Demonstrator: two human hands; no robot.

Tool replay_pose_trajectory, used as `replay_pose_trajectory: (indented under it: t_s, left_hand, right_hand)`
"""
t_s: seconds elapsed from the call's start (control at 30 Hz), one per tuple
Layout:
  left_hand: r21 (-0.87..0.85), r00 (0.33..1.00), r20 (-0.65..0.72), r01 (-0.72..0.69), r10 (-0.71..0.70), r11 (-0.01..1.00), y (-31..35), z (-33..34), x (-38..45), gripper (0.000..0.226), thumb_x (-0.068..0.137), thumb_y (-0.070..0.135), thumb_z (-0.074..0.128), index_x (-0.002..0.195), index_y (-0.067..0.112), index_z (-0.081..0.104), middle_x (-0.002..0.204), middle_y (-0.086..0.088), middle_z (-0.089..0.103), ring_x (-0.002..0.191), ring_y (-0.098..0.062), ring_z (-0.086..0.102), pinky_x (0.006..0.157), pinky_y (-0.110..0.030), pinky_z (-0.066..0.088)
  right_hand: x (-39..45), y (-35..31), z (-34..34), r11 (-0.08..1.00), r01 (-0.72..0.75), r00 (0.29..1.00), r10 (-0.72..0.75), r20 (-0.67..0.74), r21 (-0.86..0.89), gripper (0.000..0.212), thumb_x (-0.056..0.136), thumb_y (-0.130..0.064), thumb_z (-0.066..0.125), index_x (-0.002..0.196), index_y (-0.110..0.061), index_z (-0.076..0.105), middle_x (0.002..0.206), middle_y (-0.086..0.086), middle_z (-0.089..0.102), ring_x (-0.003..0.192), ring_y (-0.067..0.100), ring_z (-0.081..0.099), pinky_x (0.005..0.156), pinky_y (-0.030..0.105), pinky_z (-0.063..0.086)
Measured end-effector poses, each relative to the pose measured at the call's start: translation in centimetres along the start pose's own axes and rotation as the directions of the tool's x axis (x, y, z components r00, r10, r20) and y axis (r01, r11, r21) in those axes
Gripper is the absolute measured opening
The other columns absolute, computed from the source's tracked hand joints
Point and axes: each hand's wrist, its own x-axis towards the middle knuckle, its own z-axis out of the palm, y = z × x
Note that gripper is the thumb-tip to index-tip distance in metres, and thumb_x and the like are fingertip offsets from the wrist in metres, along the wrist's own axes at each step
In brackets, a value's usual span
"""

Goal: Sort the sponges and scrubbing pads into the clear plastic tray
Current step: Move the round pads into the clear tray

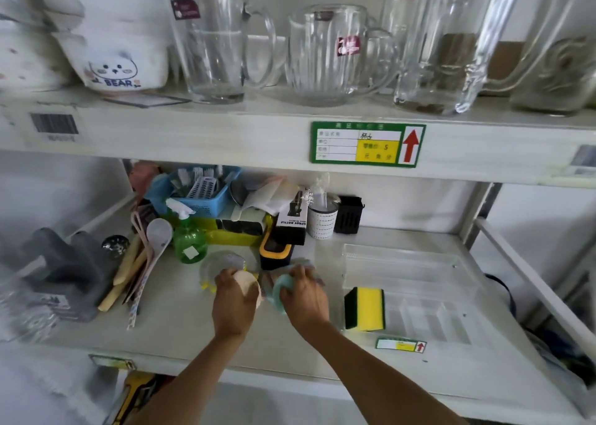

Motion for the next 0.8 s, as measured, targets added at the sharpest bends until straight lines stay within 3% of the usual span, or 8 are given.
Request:
replay_pose_trajectory:
  t_s: [0.1, 0.23, 0.4, 0.53, 0.8]
  left_hand:
    - [-0.150, 0.999, -0.006, -0.046, 0.046, 0.988, 3.8, 1.3, -0.5, 0.044, 0.085, 0.024, 0.065, 0.118, 0.000, 0.049, 0.117, -0.021, 0.057, 0.103, -0.038, 0.058, 0.086, -0.042, 0.050]
    - [-0.277, 0.994, 0.058, -0.077, 0.096, 0.958, 8.9, 3.5, -1.8, 0.056, 0.081, 0.045, 0.047, 0.116, 0.002, 0.049, 0.115, -0.020, 0.059, 0.103, -0.036, 0.058, 0.089, -0.039, 0.046]
    - [-0.310, 0.971, 0.123, -0.159, 0.206, 0.937, 15.0, 6.1, -3.4, 0.035, 0.089, 0.013, 0.060, 0.118, -0.003, 0.050, 0.120, -0.021, 0.052, 0.112, -0.034, 0.051, 0.088, -0.024, 0.033]
    - [-0.279, 0.928, 0.266, -0.187, 0.262, 0.942, 18.9, 8.3, -4.4, 0.037, 0.087, 0.015, 0.061, 0.120, 0.003, 0.051, 0.122, -0.019, 0.050, 0.112, -0.032, 0.053, 0.089, -0.026, 0.036]
    - [0.049, 0.762, 0.609, -0.313, 0.220, 0.948, 22.8, 12.7, -6.1, 0.045, 0.082, 0.024, 0.059, 0.125, 0.013, 0.051, 0.127, -0.012, 0.055, 0.114, -0.031, 0.057, 0.092, -0.034, 0.046]
  right_hand:
    - [0.1, 0.8, -2.7, 0.999, 0.033, 0.988, -0.029, -0.149, 0.025, 0.027, 0.088, -0.024, 0.055, 0.112, -0.013, 0.050, 0.111, 0.010, 0.056, 0.089, 0.034, 0.064, 0.068, 0.042, 0.054]
    - [0.5, 3.3, -6.6, 0.999, 0.023, 0.947, -0.012, -0.321, 0.032, 0.025, 0.086, -0.022, 0.058, 0.107, -0.009, 0.053, 0.104, 0.012, 0.055, 0.085, 0.038, 0.060, 0.063, 0.040, 0.047]
    - [0.3, 8.6, -11.2, 0.995, -0.100, 0.879, 0.096, -0.467, 0.015, 0.026, 0.090, -0.029, 0.056, 0.111, -0.015, 0.053, 0.107, 0.009, 0.056, 0.083, 0.033, 0.062, 0.059, 0.039, 0.050]
    - [-0.8, 13.4, -14.0, 0.964, -0.263, 0.865, 0.217, -0.452, -0.040, 0.024, 0.091, -0.029, 0.052, 0.112, -0.017, 0.054, 0.108, 0.008, 0.056, 0.085, 0.033, 0.062, 0.064, 0.042, 0.054]
    - [-3.6, 19.7, -15.4, 0.875, -0.426, 0.894, 0.369, -0.253, -0.229, 0.028, 0.094, -0.028, 0.045, 0.119, -0.019, 0.054, 0.117, 0.006, 0.056, 0.102, 0.028, 0.059, 0.084, 0.037, 0.047]
